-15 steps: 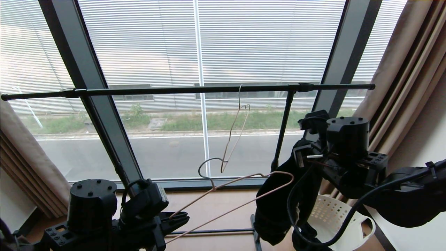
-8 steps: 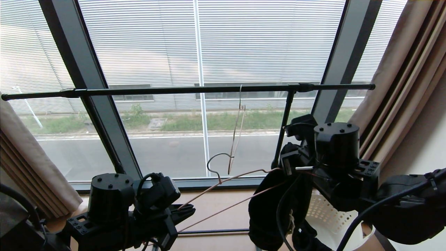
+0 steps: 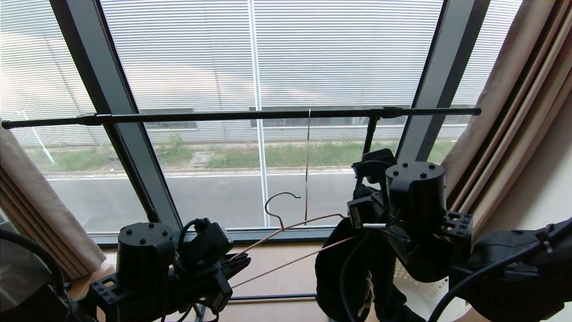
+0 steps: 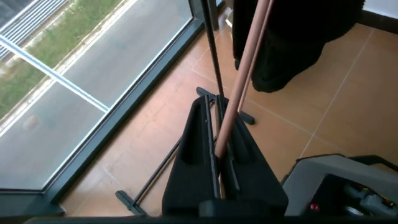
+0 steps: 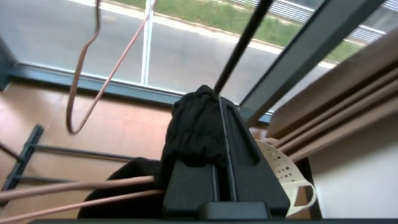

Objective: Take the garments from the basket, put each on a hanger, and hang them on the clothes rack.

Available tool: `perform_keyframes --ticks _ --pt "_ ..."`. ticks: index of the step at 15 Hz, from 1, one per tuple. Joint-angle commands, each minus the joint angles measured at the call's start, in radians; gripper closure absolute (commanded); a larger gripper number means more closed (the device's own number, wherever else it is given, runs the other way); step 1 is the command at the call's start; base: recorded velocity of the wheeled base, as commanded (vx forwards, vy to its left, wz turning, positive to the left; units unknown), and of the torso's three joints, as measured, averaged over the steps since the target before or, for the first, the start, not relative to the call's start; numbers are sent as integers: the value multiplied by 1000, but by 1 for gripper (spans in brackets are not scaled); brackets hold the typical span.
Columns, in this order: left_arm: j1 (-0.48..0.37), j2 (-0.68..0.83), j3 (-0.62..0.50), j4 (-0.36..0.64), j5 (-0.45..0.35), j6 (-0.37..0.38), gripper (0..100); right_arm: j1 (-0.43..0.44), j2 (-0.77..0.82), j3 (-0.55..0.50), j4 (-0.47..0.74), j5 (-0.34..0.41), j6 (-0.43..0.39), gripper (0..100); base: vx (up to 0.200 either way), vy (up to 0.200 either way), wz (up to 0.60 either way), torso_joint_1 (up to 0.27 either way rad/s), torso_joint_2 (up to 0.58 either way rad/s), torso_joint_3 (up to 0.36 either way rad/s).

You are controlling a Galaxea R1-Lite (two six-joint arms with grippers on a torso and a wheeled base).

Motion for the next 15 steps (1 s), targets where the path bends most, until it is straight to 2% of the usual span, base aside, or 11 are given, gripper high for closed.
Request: perform_keyframes --ticks 1,5,7,10,15 --pt "9 6 6 -16 29 -4 100 -18 13 -18 -1 -28 2 100 0 0 0 0 0 0" --pt "53 20 -8 -21 131 -4 100 -47 2 -50 -3 -86 2 100 0 0 0 0 0 0" --pt "50 37 -21 -42 140 -4 100 -47 -4 -61 -1 -89 0 100 0 0 0 0 0 0" --pt "13 78 -90 -47 212 -6 100 39 30 -65 0 -94 29 100 0 0 0 0 0 0" --pt "-33 83 -83 -47 209 -44 100 85 36 -91 0 -92 60 100 0 0 0 0 0 0"
